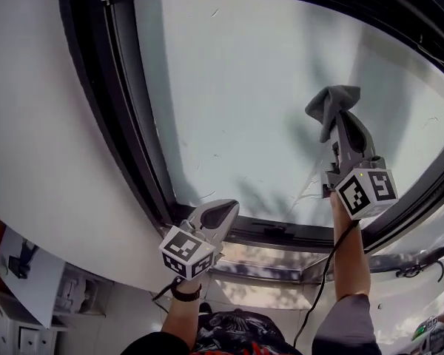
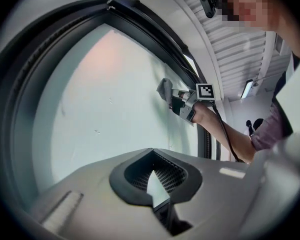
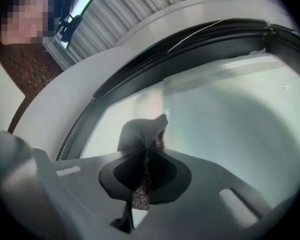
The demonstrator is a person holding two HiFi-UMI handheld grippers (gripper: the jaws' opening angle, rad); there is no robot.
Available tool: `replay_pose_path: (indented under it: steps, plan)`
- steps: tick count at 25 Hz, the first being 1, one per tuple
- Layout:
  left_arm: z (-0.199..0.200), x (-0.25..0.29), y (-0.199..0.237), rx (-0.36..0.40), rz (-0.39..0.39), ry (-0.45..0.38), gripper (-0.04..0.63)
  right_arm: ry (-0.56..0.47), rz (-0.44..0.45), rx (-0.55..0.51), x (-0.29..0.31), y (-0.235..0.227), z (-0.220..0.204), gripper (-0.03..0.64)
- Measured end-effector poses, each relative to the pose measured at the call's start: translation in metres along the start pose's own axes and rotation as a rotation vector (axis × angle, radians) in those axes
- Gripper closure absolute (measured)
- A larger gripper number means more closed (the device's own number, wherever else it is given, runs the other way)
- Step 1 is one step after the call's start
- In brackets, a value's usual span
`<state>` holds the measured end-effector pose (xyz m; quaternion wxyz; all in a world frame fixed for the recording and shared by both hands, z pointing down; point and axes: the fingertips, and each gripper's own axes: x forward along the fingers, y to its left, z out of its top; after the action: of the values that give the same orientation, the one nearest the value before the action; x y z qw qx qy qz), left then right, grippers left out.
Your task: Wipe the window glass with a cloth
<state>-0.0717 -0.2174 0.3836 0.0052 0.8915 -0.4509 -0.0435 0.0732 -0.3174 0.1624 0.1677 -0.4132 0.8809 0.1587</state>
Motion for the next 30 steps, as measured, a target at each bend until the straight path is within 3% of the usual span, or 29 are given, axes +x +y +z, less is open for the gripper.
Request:
replay_pose_path:
  steps: [4,11,14,19,30]
  plan:
    - [0.011,-0.043,0.031,0.020,0.115,-0.022,0.595,-0.025,0.176,0.006,0.056,0.094,-0.008,0.600]
    - [0.021,-0.105,0.062,0.025,0.250,-0.048,0.595,0.106,0.489,0.033,0.136,0.280,-0.059,0.600]
    - [0.020,-0.116,0.066,0.020,0.271,-0.045,0.595,0.153,0.544,-0.010,0.150,0.334,-0.073,0.600]
    - [0.015,-0.112,0.058,0.011,0.246,-0.029,0.595,0.176,0.497,0.002,0.149,0.317,-0.082,0.600]
    - [0.003,-0.057,0.021,0.009,0.088,0.011,0.595,0.139,0.232,0.060,0.084,0.156,-0.060,0.600]
